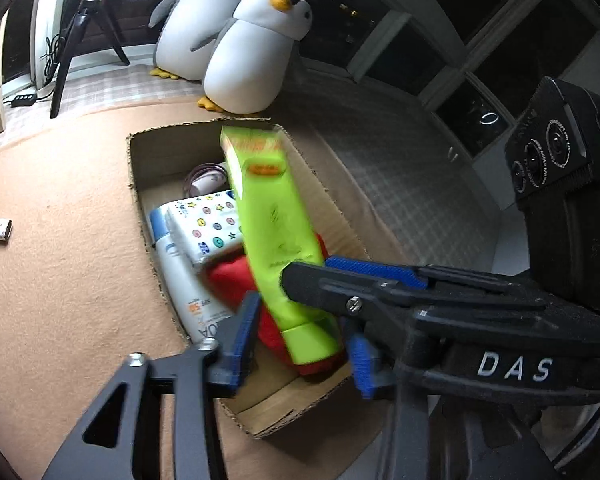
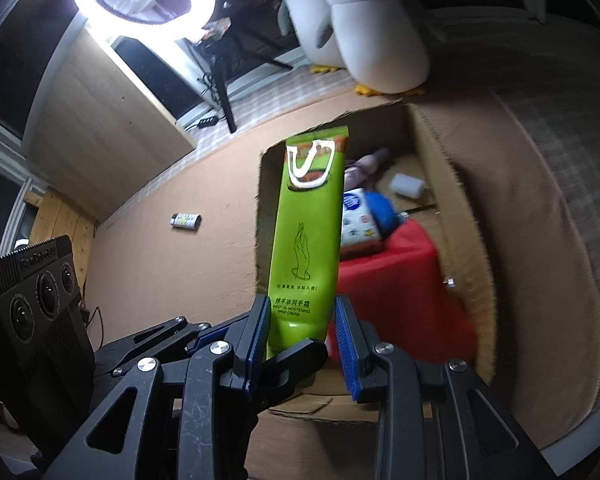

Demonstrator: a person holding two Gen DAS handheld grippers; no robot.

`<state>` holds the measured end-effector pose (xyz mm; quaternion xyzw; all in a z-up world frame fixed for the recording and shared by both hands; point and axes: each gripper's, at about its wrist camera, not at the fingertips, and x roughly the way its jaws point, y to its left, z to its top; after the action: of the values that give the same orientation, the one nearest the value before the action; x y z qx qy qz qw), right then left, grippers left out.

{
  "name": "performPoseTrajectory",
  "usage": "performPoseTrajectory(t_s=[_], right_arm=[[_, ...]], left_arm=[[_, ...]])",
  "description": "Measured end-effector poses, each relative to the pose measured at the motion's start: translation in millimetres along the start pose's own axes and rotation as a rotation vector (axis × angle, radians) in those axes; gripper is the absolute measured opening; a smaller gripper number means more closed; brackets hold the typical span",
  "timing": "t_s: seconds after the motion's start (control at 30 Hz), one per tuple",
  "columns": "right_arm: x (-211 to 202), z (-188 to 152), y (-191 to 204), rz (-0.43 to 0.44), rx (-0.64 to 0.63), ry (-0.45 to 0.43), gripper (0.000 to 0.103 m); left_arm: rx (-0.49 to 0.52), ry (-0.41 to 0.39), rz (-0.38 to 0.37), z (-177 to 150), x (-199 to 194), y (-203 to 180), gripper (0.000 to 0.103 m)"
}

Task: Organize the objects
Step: 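Lift the green tube with the right tool and carry it into the box, then open the right tool to release the green tube in the box, then move the right tool to the white patterned lighter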

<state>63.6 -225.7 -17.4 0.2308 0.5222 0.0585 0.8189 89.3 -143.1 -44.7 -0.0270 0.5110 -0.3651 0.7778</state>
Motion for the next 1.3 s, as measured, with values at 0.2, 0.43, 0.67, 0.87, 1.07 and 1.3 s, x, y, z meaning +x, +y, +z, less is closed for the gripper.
performPoseTrajectory(t_s=[0.2, 0.43, 0.67, 0.87, 1.07, 1.3], right_arm=[[-12, -2, -3, -0.020, -0.005, -0.032, 0.047], [-10, -5, 6, -0.014, -0.010, -0.035, 0.048], [0, -5, 36, 0.010, -0.056, -0.033, 0.048], [19, -3, 72, 0.044, -0.130, -0.010, 0.048], [47, 3, 119, 0.059, -0.245, 0.002, 0.048], [91, 16, 164, 0.073, -0.309, 0.034, 0.048]], left_arm=[[0.000, -0.007, 0.016, -5, -2, -4, 0.057], [-0.020, -0.015, 0.041, -12, -19, 11, 0.057], [-0.072, -0.044, 0.105, -26, -51, 44, 0.059], [-0.161, -0.066, 0.167, -43, -83, 90, 0.064], [-0.233, -0.095, 0.234, -64, -119, 137, 0.064], [-0.329, -0.112, 0.289, -93, -156, 191, 0.064]])
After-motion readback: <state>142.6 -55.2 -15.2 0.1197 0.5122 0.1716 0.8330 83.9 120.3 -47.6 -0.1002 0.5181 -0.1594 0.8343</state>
